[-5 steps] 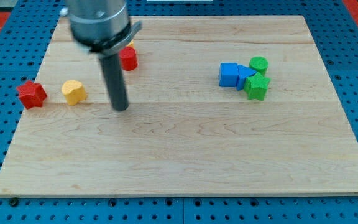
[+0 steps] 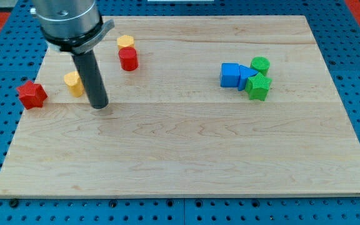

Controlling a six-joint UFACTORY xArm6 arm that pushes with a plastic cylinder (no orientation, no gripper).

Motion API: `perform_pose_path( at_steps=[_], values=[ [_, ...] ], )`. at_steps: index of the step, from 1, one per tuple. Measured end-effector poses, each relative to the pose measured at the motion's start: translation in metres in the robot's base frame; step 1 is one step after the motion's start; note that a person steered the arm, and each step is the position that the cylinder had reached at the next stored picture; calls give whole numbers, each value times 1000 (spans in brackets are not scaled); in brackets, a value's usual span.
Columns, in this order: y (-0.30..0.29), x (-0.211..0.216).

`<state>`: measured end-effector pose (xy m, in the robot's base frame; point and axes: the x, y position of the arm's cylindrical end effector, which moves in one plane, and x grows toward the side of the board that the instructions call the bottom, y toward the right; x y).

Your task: Move your arm to the bottom left

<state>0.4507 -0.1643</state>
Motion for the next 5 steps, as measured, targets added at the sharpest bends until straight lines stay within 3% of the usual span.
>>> perform_pose_path(
  at_steps=[1,2,4,5],
  values=[
    [-65,-3],
    [-68,-20],
    [20,-48],
    [26,-59]
  ],
)
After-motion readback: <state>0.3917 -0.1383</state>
